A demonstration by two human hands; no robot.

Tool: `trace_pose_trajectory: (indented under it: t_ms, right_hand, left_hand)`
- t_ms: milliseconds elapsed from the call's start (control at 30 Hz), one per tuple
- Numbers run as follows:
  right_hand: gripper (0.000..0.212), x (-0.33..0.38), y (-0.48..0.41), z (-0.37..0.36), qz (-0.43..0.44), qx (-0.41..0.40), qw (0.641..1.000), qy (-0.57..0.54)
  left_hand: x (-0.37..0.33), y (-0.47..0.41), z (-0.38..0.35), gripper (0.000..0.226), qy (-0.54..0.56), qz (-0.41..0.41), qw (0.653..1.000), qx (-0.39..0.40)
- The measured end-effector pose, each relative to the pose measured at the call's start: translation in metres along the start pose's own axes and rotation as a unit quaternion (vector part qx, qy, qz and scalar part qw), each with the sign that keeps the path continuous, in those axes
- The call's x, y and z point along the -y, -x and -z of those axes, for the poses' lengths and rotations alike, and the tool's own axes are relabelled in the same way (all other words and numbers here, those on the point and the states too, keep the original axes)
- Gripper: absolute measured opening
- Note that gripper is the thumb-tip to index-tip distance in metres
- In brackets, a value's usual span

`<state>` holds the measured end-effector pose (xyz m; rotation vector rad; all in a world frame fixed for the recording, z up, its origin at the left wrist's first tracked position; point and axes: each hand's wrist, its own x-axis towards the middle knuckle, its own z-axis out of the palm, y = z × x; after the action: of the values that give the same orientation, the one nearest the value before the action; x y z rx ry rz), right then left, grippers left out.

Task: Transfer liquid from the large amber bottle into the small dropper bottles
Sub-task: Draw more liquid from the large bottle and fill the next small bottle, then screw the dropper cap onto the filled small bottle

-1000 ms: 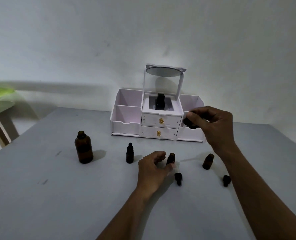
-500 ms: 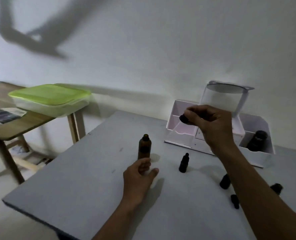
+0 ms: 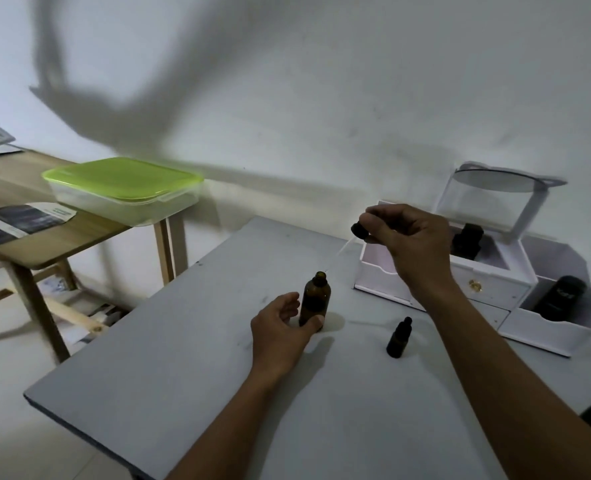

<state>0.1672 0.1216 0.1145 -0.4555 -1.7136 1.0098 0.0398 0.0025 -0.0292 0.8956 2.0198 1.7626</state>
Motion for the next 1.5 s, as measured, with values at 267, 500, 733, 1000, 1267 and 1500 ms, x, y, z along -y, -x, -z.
trace_pose_trajectory:
  t_ms: [267, 500, 733, 1000, 1267, 1500]
  right_hand:
    - [0.009, -0.018, -0.003, -0.014, 0.007, 0.034, 0.997, 0.072]
    - [0.013, -0.042, 0.012, -0.03, -0.024, 0.124, 0.979, 0.158]
    - [0.02, -0.053, 0.022, -0.036, -0.058, 0.14, 0.97, 0.187]
    - [0.037, -0.031, 0.046, 0.003, -0.051, 0.108, 0.976, 0.184]
    - [0.02, -0.017, 0.115, 0.117, -0.092, 0.093, 0.965, 0.229]
    - [0.024, -0.026, 0.17, 0.187, -0.118, 0.093, 0.947, 0.285]
  left_hand:
    - [0.001, -0.006, -0.006, 0.065, -0.015, -0.015, 1.0, 0.02]
    - [0.0, -0.007, -0.005, 0.046, -0.027, -0.037, 0.999, 0.022]
    - [-0.004, -0.007, -0.003, 0.045, -0.045, -0.033, 0.998, 0.022]
    - [-0.003, 0.004, 0.005, 0.055, -0.042, -0.005, 0.999, 0.016]
    - [-0.02, 0.056, 0.001, 0.033, 0.025, 0.023, 0.999, 0.031]
    - [-0.039, 0.102, -0.048, 0.024, -0.006, -0.004, 0.991, 0.133]
